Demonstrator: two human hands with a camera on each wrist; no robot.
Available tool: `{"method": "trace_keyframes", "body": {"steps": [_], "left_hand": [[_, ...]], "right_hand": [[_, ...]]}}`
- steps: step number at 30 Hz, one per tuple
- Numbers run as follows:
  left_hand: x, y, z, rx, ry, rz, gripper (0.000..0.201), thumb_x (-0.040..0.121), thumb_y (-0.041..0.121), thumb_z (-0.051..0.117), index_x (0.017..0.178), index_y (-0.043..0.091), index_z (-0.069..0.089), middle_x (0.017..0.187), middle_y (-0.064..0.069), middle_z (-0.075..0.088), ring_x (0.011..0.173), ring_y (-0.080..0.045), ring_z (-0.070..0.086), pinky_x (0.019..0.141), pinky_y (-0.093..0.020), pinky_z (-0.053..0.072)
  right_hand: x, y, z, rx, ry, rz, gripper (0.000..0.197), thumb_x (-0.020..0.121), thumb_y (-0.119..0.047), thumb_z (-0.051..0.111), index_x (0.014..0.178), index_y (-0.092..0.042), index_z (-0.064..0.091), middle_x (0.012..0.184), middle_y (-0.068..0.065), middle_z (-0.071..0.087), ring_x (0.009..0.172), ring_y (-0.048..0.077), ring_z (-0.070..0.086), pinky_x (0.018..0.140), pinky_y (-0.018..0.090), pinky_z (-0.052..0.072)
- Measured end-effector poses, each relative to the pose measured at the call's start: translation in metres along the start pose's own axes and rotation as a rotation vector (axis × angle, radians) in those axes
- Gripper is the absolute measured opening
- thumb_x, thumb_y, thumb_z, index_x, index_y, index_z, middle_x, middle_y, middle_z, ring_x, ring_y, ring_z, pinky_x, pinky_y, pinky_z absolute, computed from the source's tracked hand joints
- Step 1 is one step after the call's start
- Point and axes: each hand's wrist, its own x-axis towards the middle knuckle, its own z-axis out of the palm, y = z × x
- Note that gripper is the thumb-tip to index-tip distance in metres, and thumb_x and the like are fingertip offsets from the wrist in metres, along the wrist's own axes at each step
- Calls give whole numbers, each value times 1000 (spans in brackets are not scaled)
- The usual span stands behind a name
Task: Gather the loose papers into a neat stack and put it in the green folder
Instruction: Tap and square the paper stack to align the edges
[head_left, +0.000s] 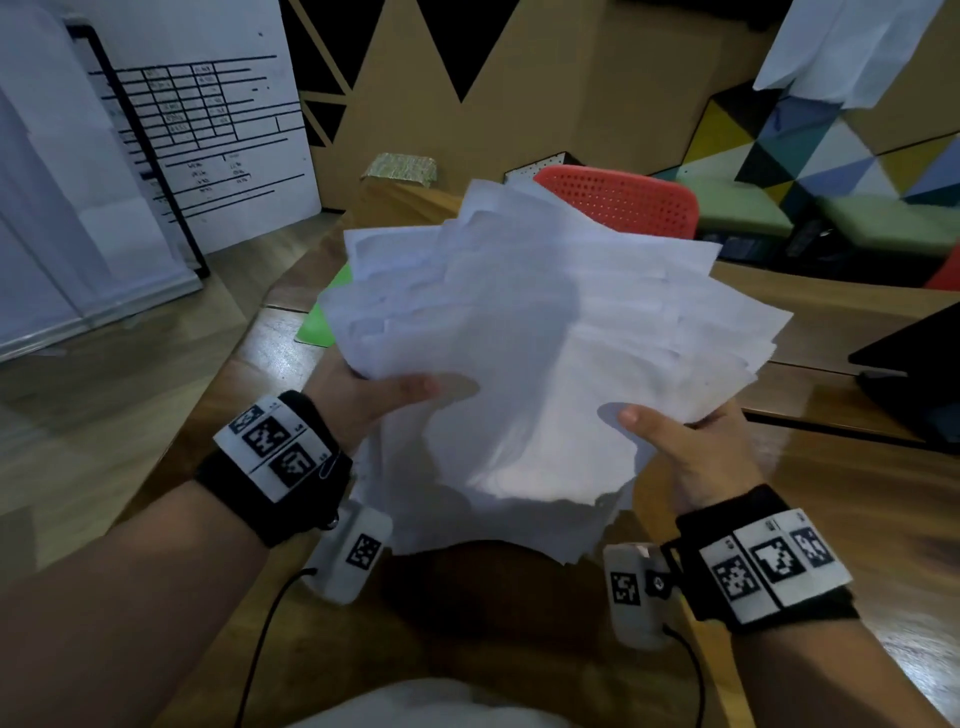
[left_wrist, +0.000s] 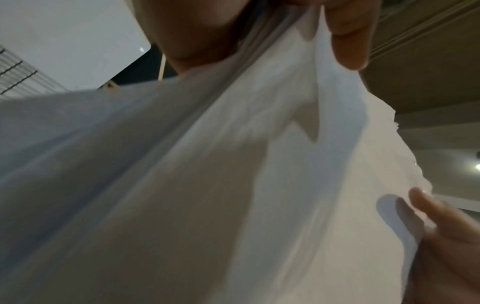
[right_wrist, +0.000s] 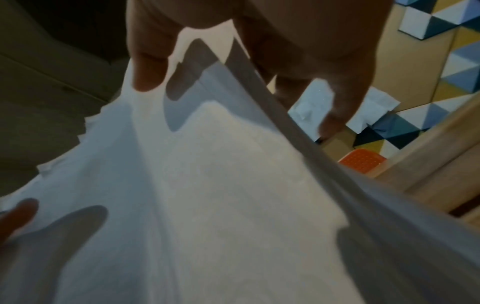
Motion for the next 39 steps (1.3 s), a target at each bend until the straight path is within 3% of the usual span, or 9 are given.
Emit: {"method": "trace_keyframes", "body": {"steps": [6,11,14,17,24,28,31,34,39], "left_hand": [[14,9,13,150,270,-22,39,38,31,83,75,26,70,88,0,72,93,-25,68,88,-51,53],[6,21,-2,-3,149,104,68,26,45,91,88,23,73,88,6,76,88,-12,71,75,-30,58],[1,11,0,196,111,103,50,34,37,85,81,25,72,79,18,74,82,-1,69,77,-26,57],[4,7,7,267,111,68,33,39,40,77,72,39,72,75,26,71,77,5,66,83,-32,55],[6,11,6,199,141,65,36,46,34,81,80,25,73,91,-2,73,92,-20,67,84,-36,57],[3,6,17,314,234,-23,34,50,38,78,76,25,61,80,5,68,87,-17,66,74,-22,56],[-3,20,18,172,267,76,39,44,33,76,76,32,55,64,29,67,67,15,62,60,-3,49],[-9,30,16,91,216,154,49,44,32,79,90,29,62,83,11,73,82,-5,68,75,-24,57],[-12,38,23,17,149,220,49,51,22,78,98,22,62,91,1,72,81,-19,69,73,-35,57]], "right_hand": [[14,-11,31,-60,151,1,45,62,5,78,105,-1,67,94,8,75,86,28,72,78,44,58],[18,-16,9,105,100,-108,103,48,-9,89,132,6,32,123,24,57,106,29,66,79,39,57],[15,-4,16,45,83,-45,92,42,4,85,118,-7,34,111,15,58,81,8,70,66,25,57],[13,-5,27,43,76,-50,93,34,-16,93,114,-5,45,112,22,60,89,22,68,73,37,59],[8,-7,20,16,102,-31,110,41,-25,93,129,9,37,123,30,57,109,42,60,84,54,54],[1,-3,29,-58,124,-92,70,61,2,80,124,3,50,116,19,65,105,33,65,89,53,52],[-4,-20,28,7,98,-265,72,61,-10,82,121,6,46,113,14,66,100,29,67,81,42,57],[-9,-31,27,19,78,-430,49,59,-16,80,101,-16,55,83,-15,69,77,3,65,67,21,55],[-9,-28,29,100,143,-413,8,63,-26,78,69,-26,73,66,-10,71,62,5,64,59,21,52]]}}
